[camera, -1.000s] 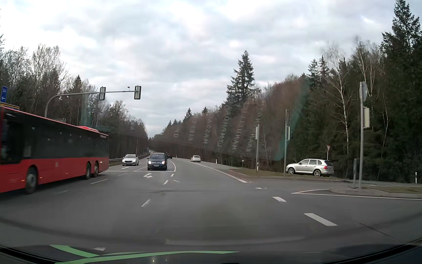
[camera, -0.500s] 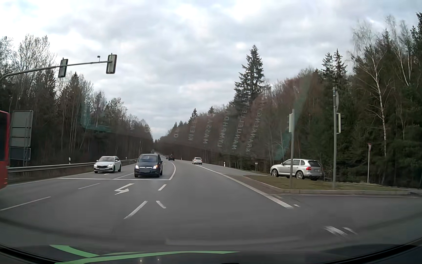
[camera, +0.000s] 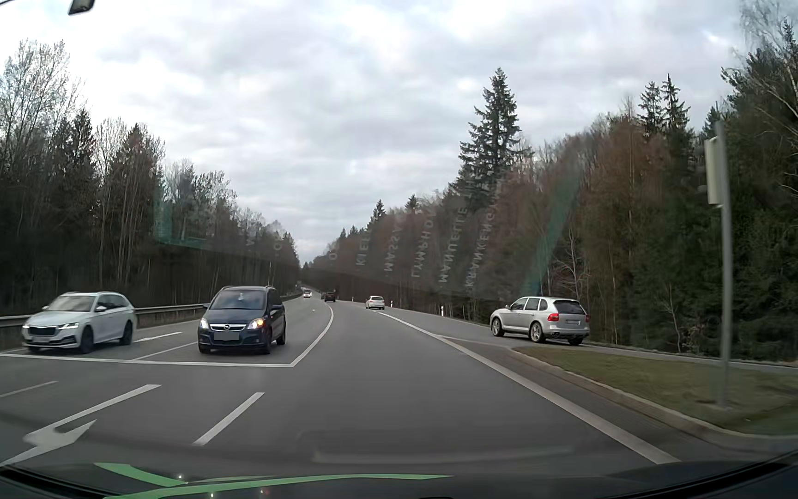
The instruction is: Follow the waypoints while adhering to traffic rules and regulations
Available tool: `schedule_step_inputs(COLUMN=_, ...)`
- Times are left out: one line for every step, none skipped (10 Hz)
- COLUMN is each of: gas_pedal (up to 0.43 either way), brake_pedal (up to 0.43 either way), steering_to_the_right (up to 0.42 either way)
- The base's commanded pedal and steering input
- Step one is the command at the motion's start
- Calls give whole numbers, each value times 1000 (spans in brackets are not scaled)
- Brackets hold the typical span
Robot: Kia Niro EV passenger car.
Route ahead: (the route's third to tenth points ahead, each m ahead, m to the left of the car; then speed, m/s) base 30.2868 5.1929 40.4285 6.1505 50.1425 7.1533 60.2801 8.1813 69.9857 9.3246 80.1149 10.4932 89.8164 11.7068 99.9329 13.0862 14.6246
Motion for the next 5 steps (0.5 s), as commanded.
schedule_step_inputs(gas_pedal=0, brake_pedal=0, steering_to_the_right=-15)
schedule_step_inputs(gas_pedal=0, brake_pedal=0, steering_to_the_right=-14)
schedule_step_inputs(gas_pedal=0, brake_pedal=0, steering_to_the_right=-14)
schedule_step_inputs(gas_pedal=0, brake_pedal=0, steering_to_the_right=-14)
schedule_step_inputs(gas_pedal=0, brake_pedal=0, steering_to_the_right=-14)
